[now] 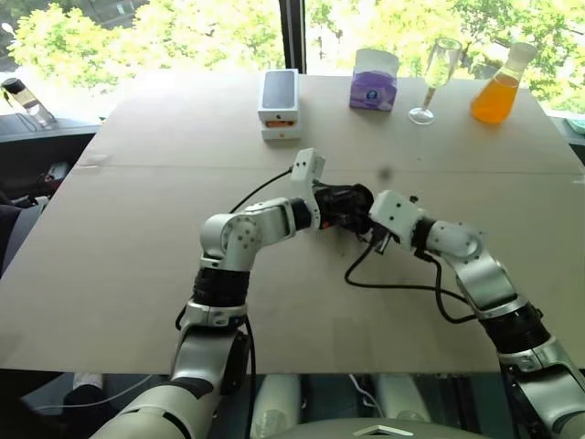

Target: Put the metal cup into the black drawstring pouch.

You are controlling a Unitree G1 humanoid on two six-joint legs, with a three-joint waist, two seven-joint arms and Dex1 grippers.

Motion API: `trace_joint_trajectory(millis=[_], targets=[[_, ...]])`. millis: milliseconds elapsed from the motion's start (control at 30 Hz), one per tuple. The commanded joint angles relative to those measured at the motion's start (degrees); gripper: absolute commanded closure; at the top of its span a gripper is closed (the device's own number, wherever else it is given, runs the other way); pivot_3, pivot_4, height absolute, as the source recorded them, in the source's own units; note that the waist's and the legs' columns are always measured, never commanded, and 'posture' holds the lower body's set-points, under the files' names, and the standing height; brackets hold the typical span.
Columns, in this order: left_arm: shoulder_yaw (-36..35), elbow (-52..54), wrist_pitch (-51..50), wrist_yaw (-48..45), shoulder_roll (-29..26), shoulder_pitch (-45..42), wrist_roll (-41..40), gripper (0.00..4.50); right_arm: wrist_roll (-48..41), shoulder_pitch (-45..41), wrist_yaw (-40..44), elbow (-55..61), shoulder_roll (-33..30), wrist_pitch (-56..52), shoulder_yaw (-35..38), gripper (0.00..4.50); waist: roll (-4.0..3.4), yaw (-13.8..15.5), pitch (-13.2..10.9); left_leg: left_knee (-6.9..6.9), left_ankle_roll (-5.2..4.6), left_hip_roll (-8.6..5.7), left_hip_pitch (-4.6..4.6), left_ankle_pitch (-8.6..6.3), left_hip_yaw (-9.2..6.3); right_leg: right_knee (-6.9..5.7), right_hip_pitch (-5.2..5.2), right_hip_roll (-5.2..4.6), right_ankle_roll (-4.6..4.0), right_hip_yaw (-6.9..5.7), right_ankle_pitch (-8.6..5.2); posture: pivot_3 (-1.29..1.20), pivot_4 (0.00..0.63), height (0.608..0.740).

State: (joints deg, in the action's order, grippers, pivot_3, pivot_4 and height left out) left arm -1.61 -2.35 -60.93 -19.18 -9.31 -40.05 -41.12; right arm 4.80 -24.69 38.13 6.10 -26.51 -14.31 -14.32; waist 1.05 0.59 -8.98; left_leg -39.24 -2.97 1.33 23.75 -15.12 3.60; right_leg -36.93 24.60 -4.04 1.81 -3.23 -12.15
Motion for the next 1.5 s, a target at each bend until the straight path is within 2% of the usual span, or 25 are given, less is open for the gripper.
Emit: trace_joint_trajectory(millis=[33,67,200,333,633,1033,1133,1200,1267,1367,1467,1500], targets=[[0.2,1.0,1.6,-0.6,1.3,-1.4,0.7,4.5,-0.3,1.4,-1.1,4.9,-0.9,-2.6,2.7,2.4,0.0,0.1,0.0,0.0,0.0,0.0,0.0,0.0,0.0,0.0,0.0,0.0,0.0,0.0,0.0,0.0,0.15,0.737],[0.3,0.9,1.6,-0.6,1.7,-1.7,0.9,4.5,-3.1,3.2,-0.1,8.1,-1.4,-6.2,4.9,2.1,0.0,0.1,0.0,0.0,0.0,0.0,0.0,0.0,0.0,0.0,0.0,0.0,0.0,0.0,0.0,0.0,0.15,0.737],[0.4,0.1,1.9,-0.7,2.8,-2.5,1.7,4.5,-14.3,8.8,1.6,20.1,-2.0,-22.9,13.6,2.1,0.0,0.3,0.0,0.0,-0.01,0.01,0.08,0.0,-0.05,0.03,0.0,-0.03,0.0,-0.05,0.0,0.0,0.15,0.737],[0.2,-0.8,2.2,-0.9,3.4,-3.0,2.4,4.5,-19.9,13.3,1.0,27.9,-2.2,-33.2,14.4,2.1,0.0,0.2,0.0,-0.01,-0.02,0.01,0.02,-0.01,-0.04,0.04,-0.02,-0.01,0.0,-0.04,0.0,0.0,0.15,0.737],[0.3,-1.7,2.4,-1.9,3.7,-3.7,3.8,4.5,-20.0,12.2,-7.0,28.0,2.8,-37.8,9.2,2.1,0.0,0.1,0.0,-0.03,-0.04,-0.02,0.02,-0.02,-0.02,0.02,-0.01,0.03,0.0,0.0,0.0,0.0,0.15,0.737],[-0.1,-0.5,1.9,-1.3,4.4,-3.3,4.0,4.5,-22.4,10.0,-9.7,25.7,4.9,-39.4,7.7,2.1,0.0,0.2,0.0,-0.03,-0.05,-0.02,0.03,-0.02,-0.02,0.02,-0.01,0.03,0.0,-0.01,-0.01,0.0,0.15,0.737],[-0.2,-0.3,1.7,-1.3,4.3,-3.3,3.8,4.5,-22.6,9.4,-10.3,24.3,5.2,-39.2,7.9,2.93,0.0,0.2,0.0,-0.02,-0.05,-0.02,0.03,-0.02,-0.03,0.03,-0.01,0.03,0.0,-0.01,-0.01,0.0,0.15,0.737],[-0.3,-0.2,1.6,-1.3,4.2,-3.3,3.8,4.5,-22.8,9.0,-10.5,23.8,5.2,-39.1,8.0,3.77,0.0,0.2,0.0,-0.02,-0.05,-0.02,0.03,-0.02,-0.03,0.02,-0.01,0.03,0.0,-0.02,0.0,0.0,0.15,0.737],[-0.2,-0.1,1.7,-1.4,4.1,-3.2,3.8,4.5,-23.0,8.8,-10.7,23.6,5.2,-39.1,8.2,4.37,0.0,0.2,0.0,-0.02,-0.05,-0.02,0.03,-0.02,-0.03,0.02,-0.01,0.03,0.0,-0.01,0.0,0.0,0.15,0.737],[0.2,0.1,1.7,-2.2,3.7,-2.7,3.8,4.5,-23.5,8.7,-10.7,23.9,4.7,-39.5,8.6,4.37,0.0,0.2,0.0,-0.02,-0.05,-0.02,0.03,-0.02,-0.03,0.02,-0.01,0.03,0.0,-0.01,0.0,0.0,0.15,0.737],[3.0,1.9,2.9,-7.7,-0.2,-1.5,4.3,4.5,-24.0,8.6,-10.6,24.3,3.8,-39.9,9.1,4.37,0.0,0.1,0.0,-0.02,-0.05,-0.03,0.03,-0.02,-0.03,0.02,-0.01,0.03,0.0,-0.02,-0.01,0.0,0.15,0.737],[2.8,2.4,1.7,-9.0,-0.8,-1.7,3.1,3.94,-24.2,8.6,-10.6,24.3,3.5,-39.9,9.3,4.5,-0.01,0.0,0.0,-0.02,-0.05,-0.02,0.03,-0.02,-0.03,0.02,-0.01,0.03,0.0,-0.01,-0.01,0.0,0.15,0.737]])
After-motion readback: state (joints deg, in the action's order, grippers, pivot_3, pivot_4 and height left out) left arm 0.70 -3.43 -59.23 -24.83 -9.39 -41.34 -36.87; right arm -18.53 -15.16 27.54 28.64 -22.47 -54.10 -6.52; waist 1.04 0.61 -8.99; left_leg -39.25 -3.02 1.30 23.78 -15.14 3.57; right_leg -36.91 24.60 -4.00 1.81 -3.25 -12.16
